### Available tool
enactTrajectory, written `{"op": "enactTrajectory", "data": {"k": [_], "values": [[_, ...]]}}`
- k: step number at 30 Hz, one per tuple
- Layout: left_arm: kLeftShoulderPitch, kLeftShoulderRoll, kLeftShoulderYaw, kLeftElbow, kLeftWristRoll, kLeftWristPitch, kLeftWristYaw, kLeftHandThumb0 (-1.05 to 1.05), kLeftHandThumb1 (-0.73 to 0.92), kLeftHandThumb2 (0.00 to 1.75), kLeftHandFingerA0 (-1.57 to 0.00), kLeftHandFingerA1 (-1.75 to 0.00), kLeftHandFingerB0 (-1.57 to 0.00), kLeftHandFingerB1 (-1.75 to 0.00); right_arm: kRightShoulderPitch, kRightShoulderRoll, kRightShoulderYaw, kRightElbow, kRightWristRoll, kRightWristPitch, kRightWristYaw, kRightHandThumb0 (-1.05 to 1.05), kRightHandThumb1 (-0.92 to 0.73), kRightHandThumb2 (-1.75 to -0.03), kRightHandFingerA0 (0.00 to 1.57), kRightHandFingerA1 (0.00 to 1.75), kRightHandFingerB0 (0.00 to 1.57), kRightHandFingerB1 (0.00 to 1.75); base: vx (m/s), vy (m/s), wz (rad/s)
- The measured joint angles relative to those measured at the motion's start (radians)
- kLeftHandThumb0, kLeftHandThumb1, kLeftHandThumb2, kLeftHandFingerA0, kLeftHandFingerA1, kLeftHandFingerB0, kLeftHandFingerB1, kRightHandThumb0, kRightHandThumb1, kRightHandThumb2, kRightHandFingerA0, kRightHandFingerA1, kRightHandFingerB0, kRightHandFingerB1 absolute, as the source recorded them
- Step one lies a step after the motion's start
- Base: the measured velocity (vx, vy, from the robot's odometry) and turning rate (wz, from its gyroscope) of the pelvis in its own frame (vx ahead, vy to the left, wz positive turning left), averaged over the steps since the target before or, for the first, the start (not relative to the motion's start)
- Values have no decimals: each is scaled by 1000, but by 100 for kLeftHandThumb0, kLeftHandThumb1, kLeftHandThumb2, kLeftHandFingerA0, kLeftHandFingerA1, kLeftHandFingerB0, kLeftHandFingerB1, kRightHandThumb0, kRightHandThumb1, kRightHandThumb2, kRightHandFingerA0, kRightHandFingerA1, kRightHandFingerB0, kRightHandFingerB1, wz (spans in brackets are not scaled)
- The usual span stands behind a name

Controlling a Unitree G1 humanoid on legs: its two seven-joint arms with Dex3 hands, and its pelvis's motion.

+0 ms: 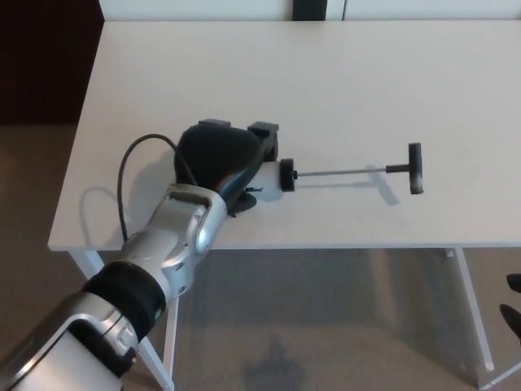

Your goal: The robot walks towards a desk on which an air pump is kept in the middle. It lifts it up and holds it with its left hand and uses its right hand to compress it by pushing its handle inwards.

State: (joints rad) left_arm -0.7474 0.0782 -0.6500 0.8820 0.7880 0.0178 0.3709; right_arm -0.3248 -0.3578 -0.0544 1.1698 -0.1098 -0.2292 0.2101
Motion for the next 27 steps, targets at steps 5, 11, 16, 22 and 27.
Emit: {"op": "enactTrajectory", "data": {"k": [5,11,16,22,27], "values": [[5,8,33,-12,-10,-39,43,-1,59,62,-70,-175,-41,-170,-4,0,0,1,0,0,0,-56,-80,-64,28,35,23,31,0,0,0],[5,65,94,-73,-20,-104,106,-21,49,56,-88,-164,-86,-59,-16,0,1,4,-1,2,-3,-56,-80,-64,26,35,22,30,0,0,0],[6,110,116,-97,-20,-118,109,-5,60,56,-79,-175,-78,-104,-22,0,1,5,-1,4,-3,-56,-81,-64,26,35,22,31,0,0,0],[28,189,115,-140,-13,-172,125,-7,60,52,-73,-175,-52,-146,-23,0,2,0,-2,6,-3,-57,-82,-64,24,34,20,30,0,0,0],[77,288,86,-265,24,-205,122,-10,60,55,-72,-175,-56,-154,36,0,8,-125,0,7,8,-58,-82,-64,29,35,23,31,0,0,0]]}}
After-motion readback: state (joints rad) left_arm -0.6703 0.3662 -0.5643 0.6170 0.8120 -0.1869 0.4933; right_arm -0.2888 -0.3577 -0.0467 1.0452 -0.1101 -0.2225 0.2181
